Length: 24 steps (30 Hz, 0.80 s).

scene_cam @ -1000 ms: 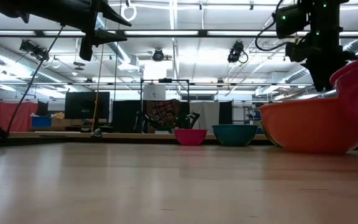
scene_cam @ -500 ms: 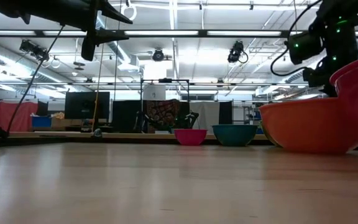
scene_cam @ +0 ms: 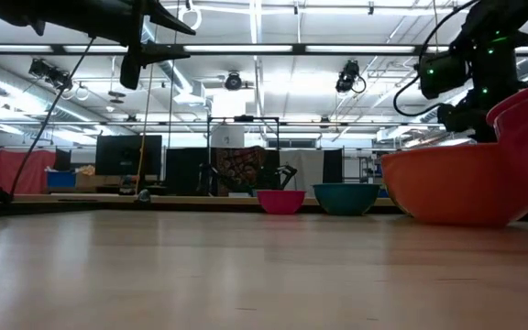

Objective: Nest bowls inside each other
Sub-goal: Stack the orange bowl into the red bowl

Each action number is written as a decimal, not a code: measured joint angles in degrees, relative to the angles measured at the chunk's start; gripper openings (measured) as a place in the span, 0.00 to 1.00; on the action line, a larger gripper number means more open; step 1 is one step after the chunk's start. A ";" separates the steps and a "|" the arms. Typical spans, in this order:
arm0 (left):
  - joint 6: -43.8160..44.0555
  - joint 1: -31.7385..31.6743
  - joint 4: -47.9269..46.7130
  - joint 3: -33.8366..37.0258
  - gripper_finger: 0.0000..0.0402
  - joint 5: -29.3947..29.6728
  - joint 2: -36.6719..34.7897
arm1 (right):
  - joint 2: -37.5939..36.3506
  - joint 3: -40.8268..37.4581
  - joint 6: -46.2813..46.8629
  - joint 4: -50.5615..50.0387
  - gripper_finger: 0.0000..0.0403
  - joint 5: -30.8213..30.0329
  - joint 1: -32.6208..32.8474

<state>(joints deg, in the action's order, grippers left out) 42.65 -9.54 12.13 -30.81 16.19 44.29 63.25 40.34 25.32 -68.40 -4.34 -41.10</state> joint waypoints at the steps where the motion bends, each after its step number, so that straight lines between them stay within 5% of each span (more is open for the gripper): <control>1: 0.00 0.00 -0.02 0.00 0.44 0.00 0.00 | 0.35 0.10 0.00 0.10 0.10 0.18 0.04; 24: -1.49 -0.04 0.05 0.00 0.44 0.44 0.00 | 0.15 13.79 -1.77 4.26 0.06 8.74 4.13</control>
<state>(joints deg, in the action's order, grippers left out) 41.16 -9.58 12.18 -30.81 16.62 44.29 63.40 54.13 23.55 -64.14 4.40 -36.97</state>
